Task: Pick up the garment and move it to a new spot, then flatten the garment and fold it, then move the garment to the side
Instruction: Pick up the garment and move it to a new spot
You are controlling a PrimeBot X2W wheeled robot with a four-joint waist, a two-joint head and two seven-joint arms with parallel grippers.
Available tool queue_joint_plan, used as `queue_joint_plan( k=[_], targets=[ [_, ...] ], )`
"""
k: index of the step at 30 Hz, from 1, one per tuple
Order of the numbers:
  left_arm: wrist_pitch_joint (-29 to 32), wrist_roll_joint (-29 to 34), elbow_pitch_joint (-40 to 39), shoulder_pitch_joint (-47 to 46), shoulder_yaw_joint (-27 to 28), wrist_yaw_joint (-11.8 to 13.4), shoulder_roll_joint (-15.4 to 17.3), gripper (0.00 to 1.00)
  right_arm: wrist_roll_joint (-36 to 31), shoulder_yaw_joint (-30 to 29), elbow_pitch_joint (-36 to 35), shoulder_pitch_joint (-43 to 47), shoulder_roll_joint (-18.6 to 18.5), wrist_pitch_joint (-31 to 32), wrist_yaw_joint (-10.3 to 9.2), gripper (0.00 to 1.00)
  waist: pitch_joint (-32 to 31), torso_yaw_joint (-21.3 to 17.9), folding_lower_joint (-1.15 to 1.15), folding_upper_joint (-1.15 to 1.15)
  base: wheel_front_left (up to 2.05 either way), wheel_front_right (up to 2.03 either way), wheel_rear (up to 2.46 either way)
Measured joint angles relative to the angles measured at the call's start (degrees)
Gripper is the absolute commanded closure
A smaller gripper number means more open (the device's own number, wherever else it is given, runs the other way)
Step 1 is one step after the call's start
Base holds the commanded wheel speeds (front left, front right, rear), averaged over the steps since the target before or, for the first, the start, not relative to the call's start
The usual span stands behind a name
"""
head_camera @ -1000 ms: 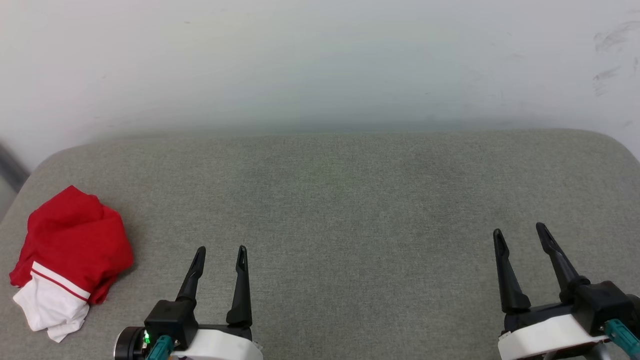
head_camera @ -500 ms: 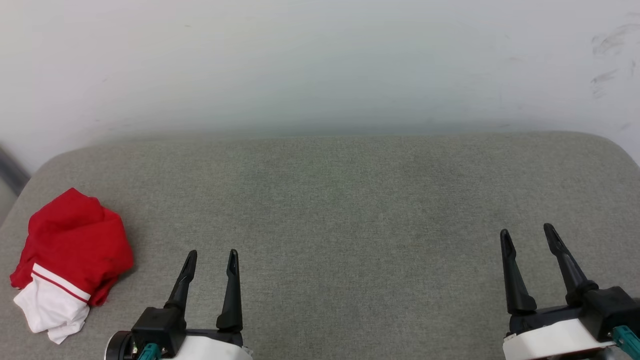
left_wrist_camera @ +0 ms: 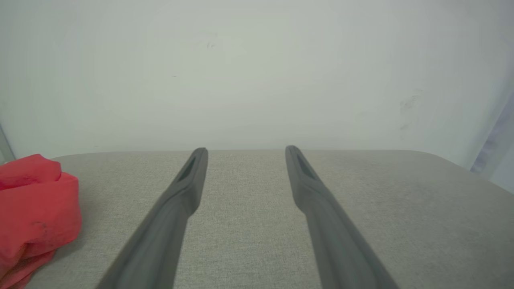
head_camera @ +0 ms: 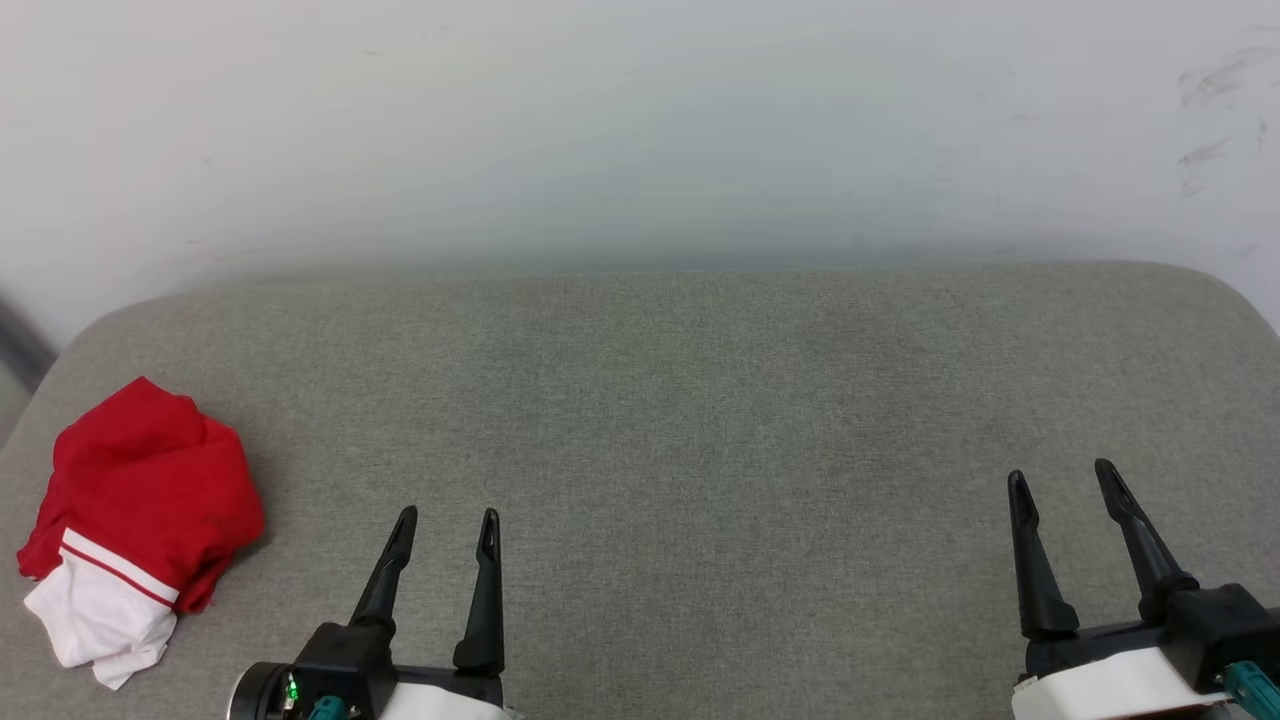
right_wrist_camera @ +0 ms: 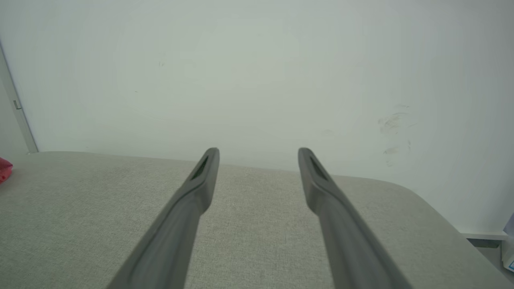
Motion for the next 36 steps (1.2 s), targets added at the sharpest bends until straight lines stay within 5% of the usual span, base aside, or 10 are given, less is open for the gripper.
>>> queue_joint_plan(
  k=[15, 36],
  targets=[
    [0.0, -0.4, 0.5, -0.3, 0.7, -0.3, 0.0, 0.0, 2.8, 1.5, -0.3, 0.2, 0.0, 0.0, 0.0, 0.0, 1.7, 3.5, 0.0, 0.0, 0.0, 0.0, 0.0],
    [0.0, -0.3, 2.5, -0.2, 4.7, -2.8, 0.0, 0.0, 2.2, 6.4, 0.4, 0.6, 0.0, 0.0, 0.01, 0.0, 0.9, 21.5, 0.0, 0.0, 0.0, 0.0, 0.0]
  ],
)
